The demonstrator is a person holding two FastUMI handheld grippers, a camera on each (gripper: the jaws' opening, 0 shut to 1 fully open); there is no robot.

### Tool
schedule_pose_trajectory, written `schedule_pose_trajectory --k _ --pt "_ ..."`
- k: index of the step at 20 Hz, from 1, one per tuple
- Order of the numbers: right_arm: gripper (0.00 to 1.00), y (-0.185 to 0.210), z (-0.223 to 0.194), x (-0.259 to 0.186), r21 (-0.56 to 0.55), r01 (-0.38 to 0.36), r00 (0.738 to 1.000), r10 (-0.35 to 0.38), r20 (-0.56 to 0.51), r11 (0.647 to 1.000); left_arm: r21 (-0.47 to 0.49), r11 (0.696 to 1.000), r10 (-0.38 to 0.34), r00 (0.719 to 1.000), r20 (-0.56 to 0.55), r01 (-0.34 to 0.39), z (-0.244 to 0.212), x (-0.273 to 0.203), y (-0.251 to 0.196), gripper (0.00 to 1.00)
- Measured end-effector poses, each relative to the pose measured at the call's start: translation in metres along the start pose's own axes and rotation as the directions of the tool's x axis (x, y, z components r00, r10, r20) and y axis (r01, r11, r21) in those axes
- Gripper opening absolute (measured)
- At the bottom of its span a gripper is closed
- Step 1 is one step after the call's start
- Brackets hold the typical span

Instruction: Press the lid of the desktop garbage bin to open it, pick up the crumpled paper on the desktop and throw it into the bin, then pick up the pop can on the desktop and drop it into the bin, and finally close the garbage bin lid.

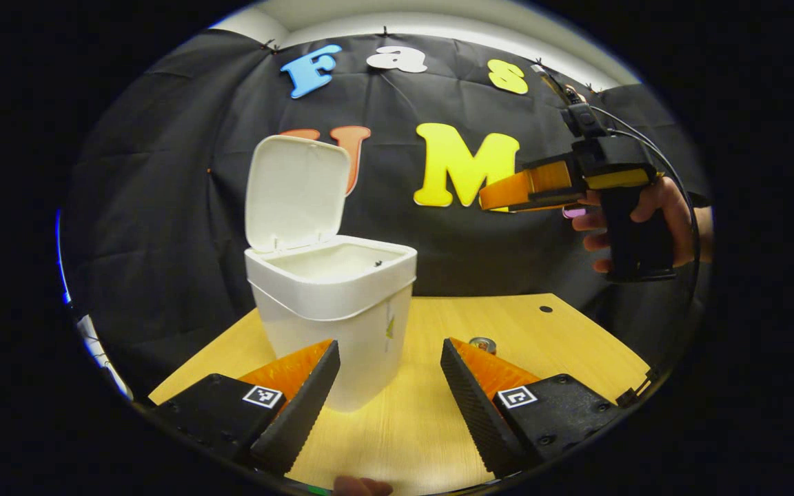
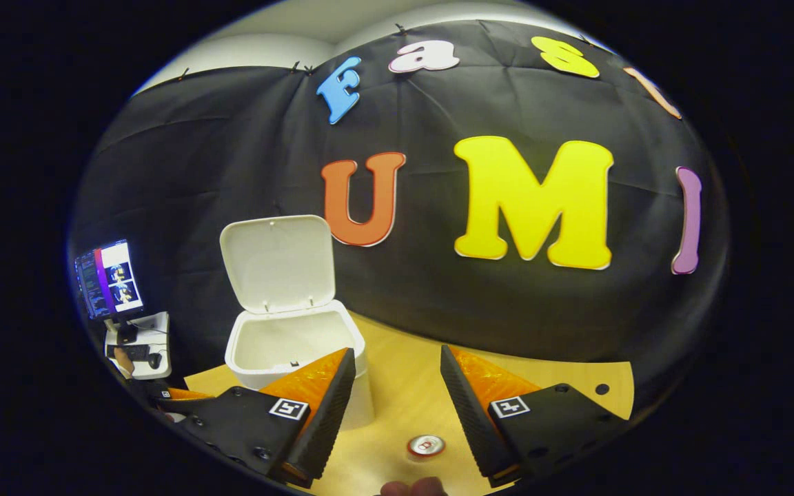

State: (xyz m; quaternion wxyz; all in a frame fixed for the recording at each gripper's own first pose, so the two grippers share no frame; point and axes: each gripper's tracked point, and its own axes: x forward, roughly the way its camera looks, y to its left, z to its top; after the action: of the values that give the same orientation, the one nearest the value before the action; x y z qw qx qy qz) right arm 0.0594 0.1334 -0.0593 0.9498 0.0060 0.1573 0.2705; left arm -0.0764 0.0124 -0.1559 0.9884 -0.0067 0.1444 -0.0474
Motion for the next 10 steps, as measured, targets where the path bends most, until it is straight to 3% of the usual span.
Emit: schedule_pose_trajectory --k 10 --pt "0.78 -0.111 -0.057 -0.093 0.075 0.242 0.97 -0.24 -0.036 0.967 0.057 0.982 -0.175 0.983 -0.055 0.178 -0.044 0.057 -0.083 0.97"
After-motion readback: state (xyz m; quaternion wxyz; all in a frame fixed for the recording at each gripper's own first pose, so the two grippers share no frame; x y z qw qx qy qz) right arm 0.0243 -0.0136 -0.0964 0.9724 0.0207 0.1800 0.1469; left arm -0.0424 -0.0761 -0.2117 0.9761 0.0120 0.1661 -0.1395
